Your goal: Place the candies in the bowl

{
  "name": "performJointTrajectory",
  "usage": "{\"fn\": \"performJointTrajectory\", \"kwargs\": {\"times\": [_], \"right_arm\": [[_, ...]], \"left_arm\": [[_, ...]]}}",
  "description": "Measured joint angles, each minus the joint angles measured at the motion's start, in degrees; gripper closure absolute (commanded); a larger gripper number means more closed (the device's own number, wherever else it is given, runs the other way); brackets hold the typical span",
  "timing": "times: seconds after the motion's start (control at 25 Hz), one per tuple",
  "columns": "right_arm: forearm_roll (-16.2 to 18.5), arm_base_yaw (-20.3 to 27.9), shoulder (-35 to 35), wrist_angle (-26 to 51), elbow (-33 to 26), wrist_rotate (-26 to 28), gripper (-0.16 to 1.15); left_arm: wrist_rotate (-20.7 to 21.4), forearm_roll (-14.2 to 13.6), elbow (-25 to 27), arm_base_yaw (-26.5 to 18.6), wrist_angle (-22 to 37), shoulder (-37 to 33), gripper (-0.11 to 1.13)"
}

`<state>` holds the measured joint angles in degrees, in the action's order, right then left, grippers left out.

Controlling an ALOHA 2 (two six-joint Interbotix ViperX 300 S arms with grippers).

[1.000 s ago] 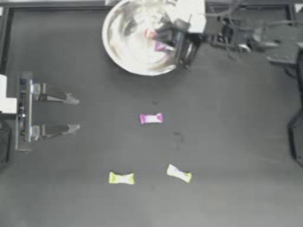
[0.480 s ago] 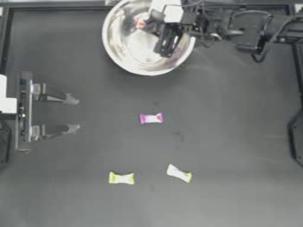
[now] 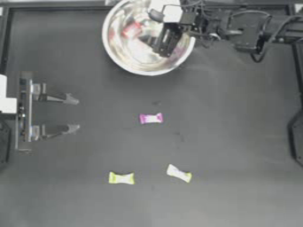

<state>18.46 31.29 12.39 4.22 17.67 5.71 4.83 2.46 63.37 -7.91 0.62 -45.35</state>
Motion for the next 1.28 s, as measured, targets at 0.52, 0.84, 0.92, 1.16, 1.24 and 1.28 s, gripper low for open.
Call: {"fn": "performJointTrajectory", "kwargs": {"times": [0.52, 0.84, 0.92, 1.16, 1.24, 1.28], "right_arm": [[-3.8, -8.0, -20.2, 0.4, 13.2, 0.0, -0.02], [-7.5, -16.2, -34.3, 0.6, 22.9, 0.0, -0.02], [-8.3, -18.5, -38.1, 0.7, 25.8, -0.1, -0.02], [-10.2, -22.8, -48.3, 0.7, 33.7, 0.0, -0.02], [-10.6, -23.7, -51.7, 0.5, 35.9, 0.0, -0.02], [-10.9, -24.2, -53.3, 0.4, 36.8, 0.0, -0.02]], "left_arm": [[0.0, 0.0, 0.9, -0.1, 0.0, -3.0, 0.11], [0.0, 0.0, 0.9, -0.1, 0.4, -3.6, 0.11], [0.0, 0.0, 1.0, -0.1, 0.4, -3.6, 0.11], [0.0, 0.0, 1.0, -0.1, 0.4, -3.6, 0.11], [0.0, 0.0, 1.0, -0.1, 0.4, -3.6, 0.11], [0.0, 0.0, 0.9, -0.1, 0.5, -3.6, 0.11]]}}
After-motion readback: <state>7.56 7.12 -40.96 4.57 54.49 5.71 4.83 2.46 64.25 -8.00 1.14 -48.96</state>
